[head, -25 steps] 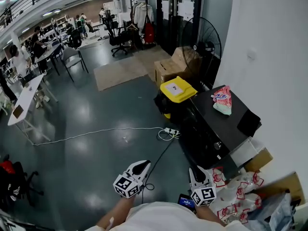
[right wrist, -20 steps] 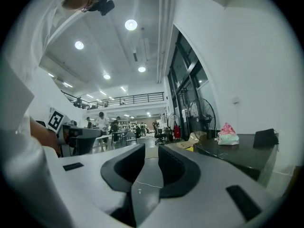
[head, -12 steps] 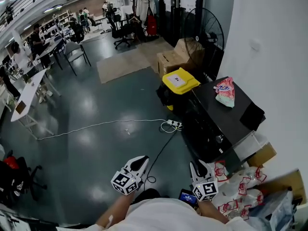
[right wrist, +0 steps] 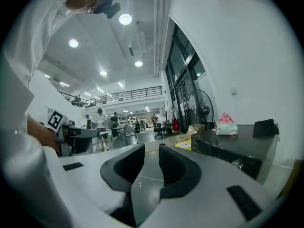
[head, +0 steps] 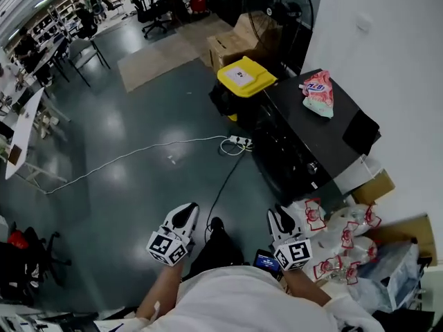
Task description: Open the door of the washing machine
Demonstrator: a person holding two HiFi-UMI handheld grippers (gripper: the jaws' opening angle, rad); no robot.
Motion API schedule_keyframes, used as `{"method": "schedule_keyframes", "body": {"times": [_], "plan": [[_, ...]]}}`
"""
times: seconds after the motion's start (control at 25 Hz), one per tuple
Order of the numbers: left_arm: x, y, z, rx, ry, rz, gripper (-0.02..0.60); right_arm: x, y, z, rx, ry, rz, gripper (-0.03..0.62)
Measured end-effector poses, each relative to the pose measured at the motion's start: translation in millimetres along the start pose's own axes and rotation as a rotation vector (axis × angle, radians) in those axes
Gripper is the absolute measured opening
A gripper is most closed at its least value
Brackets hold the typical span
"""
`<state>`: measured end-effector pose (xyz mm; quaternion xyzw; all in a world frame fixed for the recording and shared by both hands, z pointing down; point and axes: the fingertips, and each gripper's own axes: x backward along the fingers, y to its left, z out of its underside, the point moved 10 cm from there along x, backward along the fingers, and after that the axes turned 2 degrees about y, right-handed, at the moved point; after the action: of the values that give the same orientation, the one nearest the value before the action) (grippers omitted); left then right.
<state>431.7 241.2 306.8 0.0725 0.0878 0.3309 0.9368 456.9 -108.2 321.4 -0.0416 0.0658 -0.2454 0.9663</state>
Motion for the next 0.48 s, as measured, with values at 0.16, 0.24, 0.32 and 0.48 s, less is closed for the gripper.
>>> {"method": "schedule_keyframes", "body": {"times": [0.16, 0.24, 0.32, 0.48], "plan": [[-32, 35, 4, 0.019, 0.012, 0.004, 0.017, -30, -21, -1, -0.003, 0.018, 0.03, 0.106], [-50, 52, 2, 0.042, 0.013, 0.018, 0.023, -45, -32, -3, -0.01, 0.037, 0.062, 0.106], [-67, 70, -11, 0.043, -0.007, 0.037, 0.032, -64, -39, -11, -0.004, 0.055, 0.08, 0.106], [-98, 118, -37, 0.046, -0.023, 0.06, 0.038, -113, -46, -35, 0.016, 0.064, 0.098, 0.106]]}}
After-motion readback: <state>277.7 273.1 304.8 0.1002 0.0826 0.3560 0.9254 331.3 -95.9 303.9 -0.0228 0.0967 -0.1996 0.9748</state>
